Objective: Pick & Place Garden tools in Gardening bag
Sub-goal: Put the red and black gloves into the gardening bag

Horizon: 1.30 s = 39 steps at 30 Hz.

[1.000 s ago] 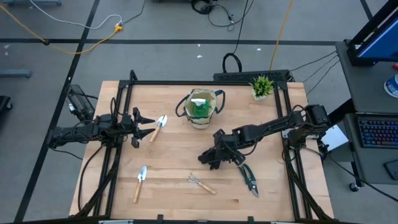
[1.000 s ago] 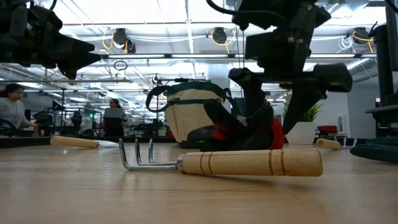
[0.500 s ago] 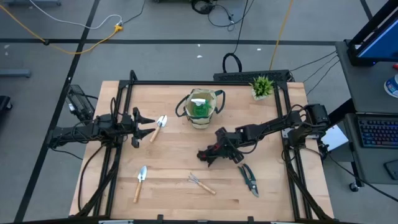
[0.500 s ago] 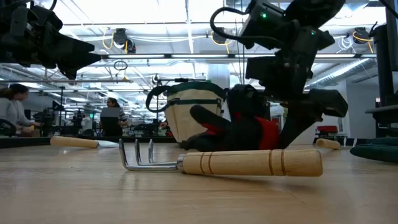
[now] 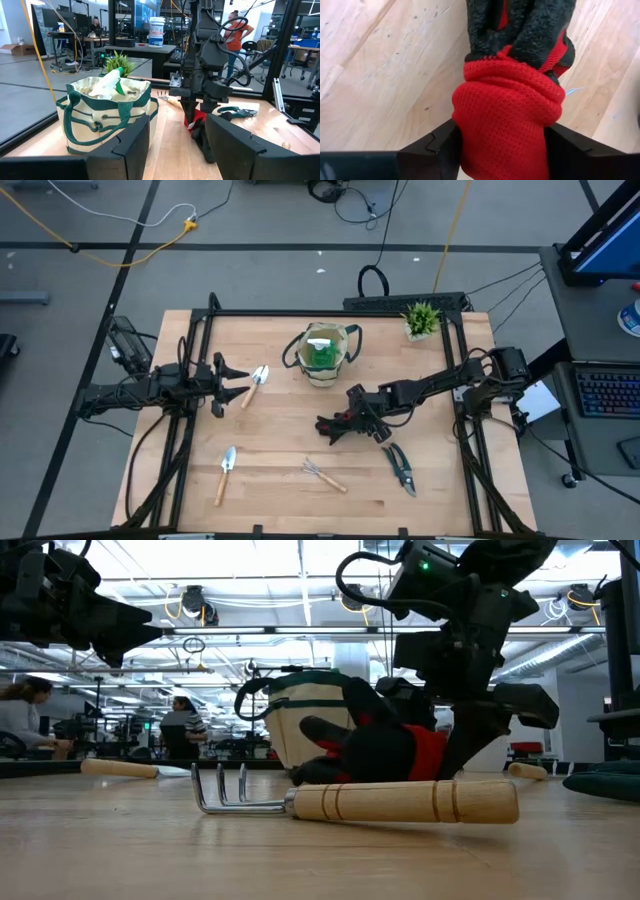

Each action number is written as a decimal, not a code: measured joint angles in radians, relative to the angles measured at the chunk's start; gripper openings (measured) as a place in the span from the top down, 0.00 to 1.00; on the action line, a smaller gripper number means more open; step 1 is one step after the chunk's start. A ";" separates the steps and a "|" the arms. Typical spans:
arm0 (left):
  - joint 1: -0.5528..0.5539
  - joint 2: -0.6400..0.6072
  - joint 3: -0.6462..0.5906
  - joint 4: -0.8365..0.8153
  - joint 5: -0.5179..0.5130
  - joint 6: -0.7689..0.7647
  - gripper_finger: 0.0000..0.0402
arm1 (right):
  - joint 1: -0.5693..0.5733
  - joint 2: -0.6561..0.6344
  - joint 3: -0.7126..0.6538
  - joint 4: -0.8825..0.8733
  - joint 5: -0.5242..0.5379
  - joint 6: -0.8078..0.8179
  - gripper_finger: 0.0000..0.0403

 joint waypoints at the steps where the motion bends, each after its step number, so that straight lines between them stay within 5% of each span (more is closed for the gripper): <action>1: 0.000 0.000 0.000 0.000 0.000 0.000 0.50 | 0.000 0.000 0.000 0.001 0.001 0.000 0.51; 15: 0.000 0.000 0.000 0.000 0.000 0.000 0.50 | -0.006 -0.035 0.028 0.002 0.053 0.062 0.84; 25: 0.000 0.000 0.000 0.001 0.000 -0.002 0.50 | -0.011 -0.192 0.048 0.042 0.061 0.068 0.85; 39: 0.000 0.000 0.000 0.011 0.001 0.000 0.50 | -0.008 -0.441 0.049 0.333 0.583 -0.241 0.86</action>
